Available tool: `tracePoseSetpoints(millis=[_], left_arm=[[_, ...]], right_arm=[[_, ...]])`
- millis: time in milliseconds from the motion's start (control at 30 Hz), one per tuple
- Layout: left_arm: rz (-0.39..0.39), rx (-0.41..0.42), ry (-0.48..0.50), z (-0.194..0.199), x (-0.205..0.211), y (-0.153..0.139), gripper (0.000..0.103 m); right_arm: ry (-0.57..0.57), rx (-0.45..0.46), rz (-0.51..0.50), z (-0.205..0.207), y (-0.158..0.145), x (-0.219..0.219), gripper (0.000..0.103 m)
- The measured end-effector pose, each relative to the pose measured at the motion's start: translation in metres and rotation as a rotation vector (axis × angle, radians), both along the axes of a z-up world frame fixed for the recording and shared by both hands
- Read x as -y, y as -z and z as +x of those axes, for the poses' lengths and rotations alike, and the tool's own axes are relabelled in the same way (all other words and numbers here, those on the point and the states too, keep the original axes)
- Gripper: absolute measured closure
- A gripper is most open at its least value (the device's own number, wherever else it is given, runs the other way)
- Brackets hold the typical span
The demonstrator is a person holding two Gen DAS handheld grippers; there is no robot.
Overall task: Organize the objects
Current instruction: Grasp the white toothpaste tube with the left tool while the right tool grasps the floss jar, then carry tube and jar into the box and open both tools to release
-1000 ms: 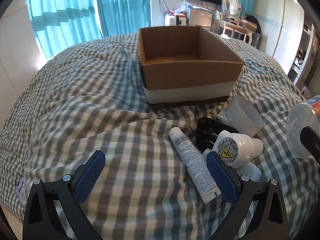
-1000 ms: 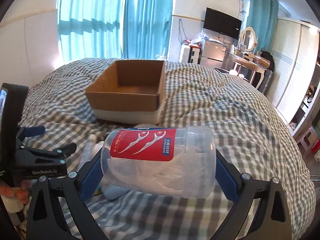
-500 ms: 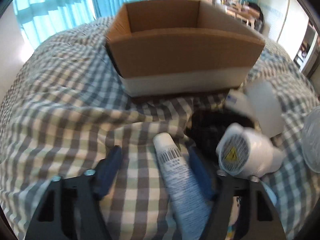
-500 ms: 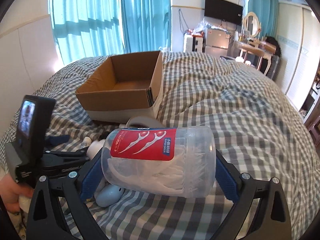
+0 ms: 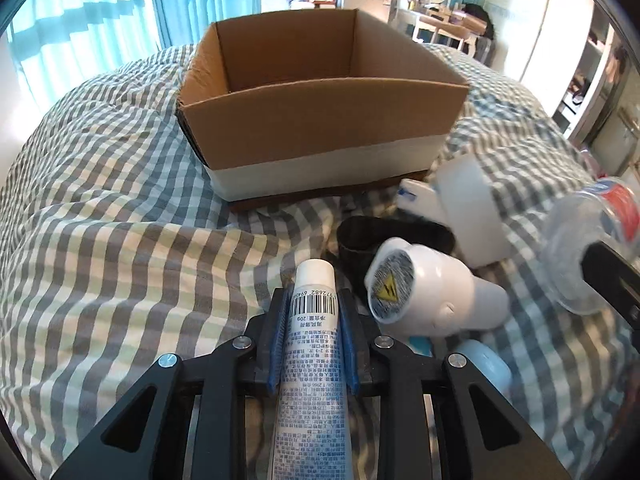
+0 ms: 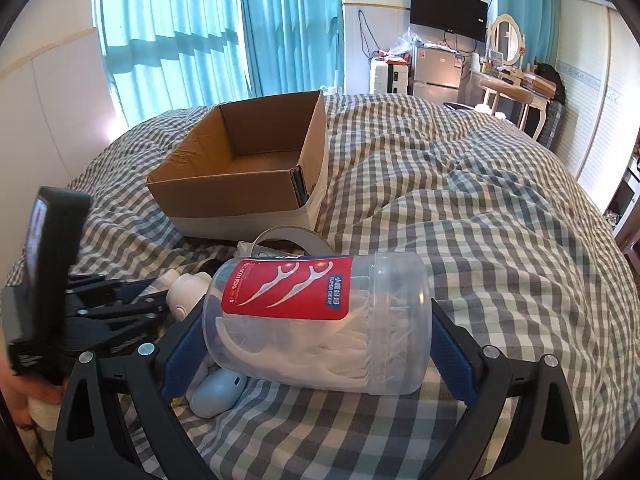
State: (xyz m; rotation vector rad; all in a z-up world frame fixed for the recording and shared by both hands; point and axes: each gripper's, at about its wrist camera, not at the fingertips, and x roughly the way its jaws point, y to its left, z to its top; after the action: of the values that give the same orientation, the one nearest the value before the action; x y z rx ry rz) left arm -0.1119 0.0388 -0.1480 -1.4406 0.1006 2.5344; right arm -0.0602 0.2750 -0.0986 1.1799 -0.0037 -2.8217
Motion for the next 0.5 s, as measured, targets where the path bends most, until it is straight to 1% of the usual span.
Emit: tracePoseSetpoints(millis=[100, 133, 200, 367, 500], left_arm=[[0.008, -0.013, 0.000, 0.007, 0.001, -0.008, 0.079], [0.003, -0.026, 0.000, 0.010, 0.001, -0.012, 0.081], [-0.011, -0.058, 0.002, 0.020, -0.001, -0.021, 0.082], [0.017, -0.138, -0.002, 0.037, 0.006, -0.048, 0.082], [0.039, -0.179, -0.017, 0.039, 0.018, -0.067, 0.082]], right_arm=[[0.006, -0.021, 0.015, 0.007, -0.006, 0.001, 0.006], [0.007, -0.029, 0.020, 0.008, -0.009, 0.001, 0.006], [0.011, -0.050, 0.044, 0.012, -0.016, 0.004, 0.006], [-0.006, -0.097, 0.081, 0.024, -0.032, 0.014, 0.006], [-0.028, -0.128, 0.098, 0.027, -0.047, 0.025, 0.006]])
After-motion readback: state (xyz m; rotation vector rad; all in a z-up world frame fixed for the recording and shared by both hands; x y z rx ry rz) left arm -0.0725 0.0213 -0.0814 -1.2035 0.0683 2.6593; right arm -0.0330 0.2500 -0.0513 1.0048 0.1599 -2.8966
